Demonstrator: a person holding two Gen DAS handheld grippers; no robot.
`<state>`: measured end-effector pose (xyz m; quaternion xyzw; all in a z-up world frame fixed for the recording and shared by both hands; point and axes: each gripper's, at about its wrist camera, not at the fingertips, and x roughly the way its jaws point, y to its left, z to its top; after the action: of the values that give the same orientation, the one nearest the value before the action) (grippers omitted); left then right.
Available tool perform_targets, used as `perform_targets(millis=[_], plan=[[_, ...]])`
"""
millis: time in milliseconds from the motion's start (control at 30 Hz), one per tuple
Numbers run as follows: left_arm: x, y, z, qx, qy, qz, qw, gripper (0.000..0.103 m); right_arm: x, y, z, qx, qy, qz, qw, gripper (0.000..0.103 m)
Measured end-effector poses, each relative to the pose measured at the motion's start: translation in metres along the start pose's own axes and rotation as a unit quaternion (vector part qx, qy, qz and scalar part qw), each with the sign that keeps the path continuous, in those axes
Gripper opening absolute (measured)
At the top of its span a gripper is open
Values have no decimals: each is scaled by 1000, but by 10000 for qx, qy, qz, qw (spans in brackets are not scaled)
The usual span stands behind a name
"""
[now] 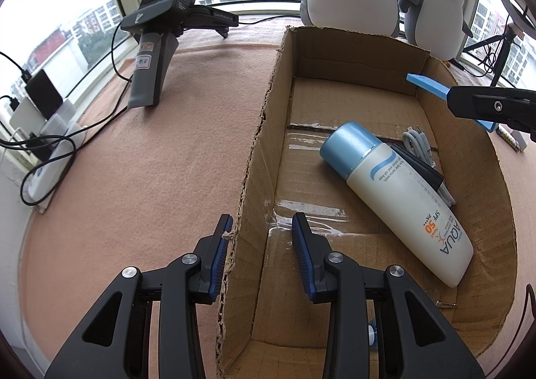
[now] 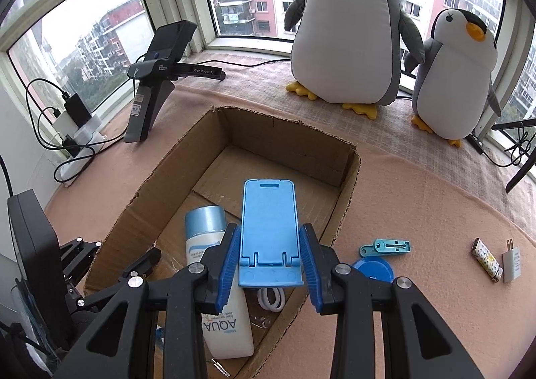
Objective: Organize rigid objects
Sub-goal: 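Carry the phone stand into the box and open the right gripper, then move the right gripper to the blue tape measure and grasp it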
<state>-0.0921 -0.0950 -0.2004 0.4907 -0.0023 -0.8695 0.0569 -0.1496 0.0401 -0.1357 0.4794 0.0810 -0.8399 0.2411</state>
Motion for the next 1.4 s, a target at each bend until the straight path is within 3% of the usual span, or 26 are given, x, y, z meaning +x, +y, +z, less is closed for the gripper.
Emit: perform_targets(millis=[67,133,633,1400], plan=[[0,0,0,-1,1,1,10000,34,-2,1,1,-11,-47,6,10000,47],[0,0,0,-4,1,-2,10000,34,-5,0,1,12,-115,18,9999,52],[0,1,0,6,0,7,10000,34,-16,-23,-2,283,-158,-44,9995,52],[0,1,0,10,1,11,10000,34,-22,-130,-28,1438,48,-278,9892,52]])
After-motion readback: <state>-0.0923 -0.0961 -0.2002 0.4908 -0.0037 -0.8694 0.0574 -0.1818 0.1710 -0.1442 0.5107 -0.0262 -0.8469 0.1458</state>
